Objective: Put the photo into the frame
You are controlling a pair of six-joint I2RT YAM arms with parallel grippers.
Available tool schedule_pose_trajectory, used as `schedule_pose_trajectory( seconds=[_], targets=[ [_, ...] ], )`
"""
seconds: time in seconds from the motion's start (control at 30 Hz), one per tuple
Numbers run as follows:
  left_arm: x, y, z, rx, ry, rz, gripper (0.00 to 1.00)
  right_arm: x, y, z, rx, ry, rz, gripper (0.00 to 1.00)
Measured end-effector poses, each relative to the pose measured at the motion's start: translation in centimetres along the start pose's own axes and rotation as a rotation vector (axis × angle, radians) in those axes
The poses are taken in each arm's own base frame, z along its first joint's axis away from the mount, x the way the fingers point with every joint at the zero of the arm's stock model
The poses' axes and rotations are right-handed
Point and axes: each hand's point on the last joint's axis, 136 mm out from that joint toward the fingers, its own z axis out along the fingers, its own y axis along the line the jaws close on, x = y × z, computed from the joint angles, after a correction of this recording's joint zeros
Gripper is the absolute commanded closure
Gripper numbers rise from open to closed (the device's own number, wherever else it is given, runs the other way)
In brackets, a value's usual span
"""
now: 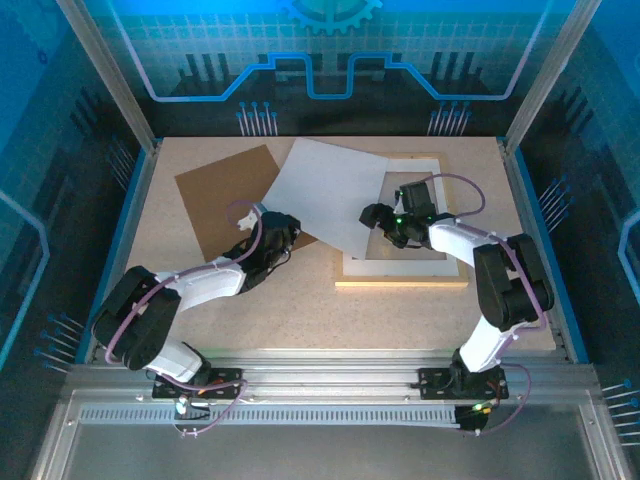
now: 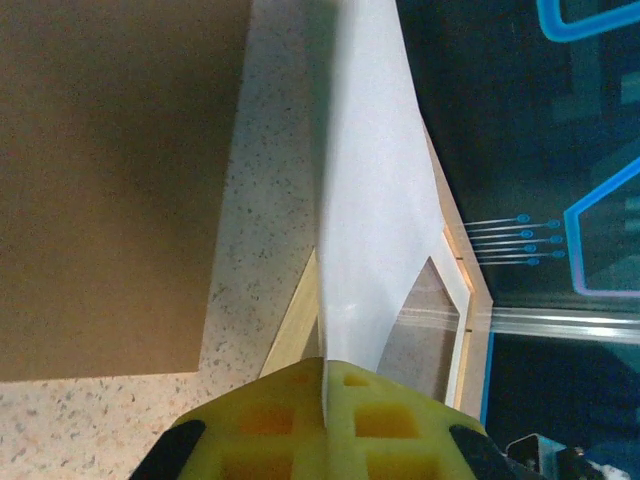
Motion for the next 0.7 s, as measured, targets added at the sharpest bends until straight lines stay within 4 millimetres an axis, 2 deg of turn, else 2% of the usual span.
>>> schedule_pose_trajectory(
  seconds=[0.13,0.3,0.53,0.7],
  targets=[
    [0.1,0.3,-0.1,0.007,0.0,-0.065,1.0,-0.1,0.1,0.9,-0.018,-0.002,0.023,0.18],
    [0.2,1.0,-0.2,0.01,0.001,-0.133,1.0,1.0,0.6,2.1,-0.041,0.03,0.038,0.18],
    [0.2,0.6,-0.8,0.033,0.003,-0.173,1.0,0.8,2.1,2.6,-0.112,0.029,0.064,0.19],
    [0.0,0.4,-1.0,0.042,0.002,-0.19,1.0,0.5,2.8,2.8,-0.156,0.023,0.083,0.24]
  ],
)
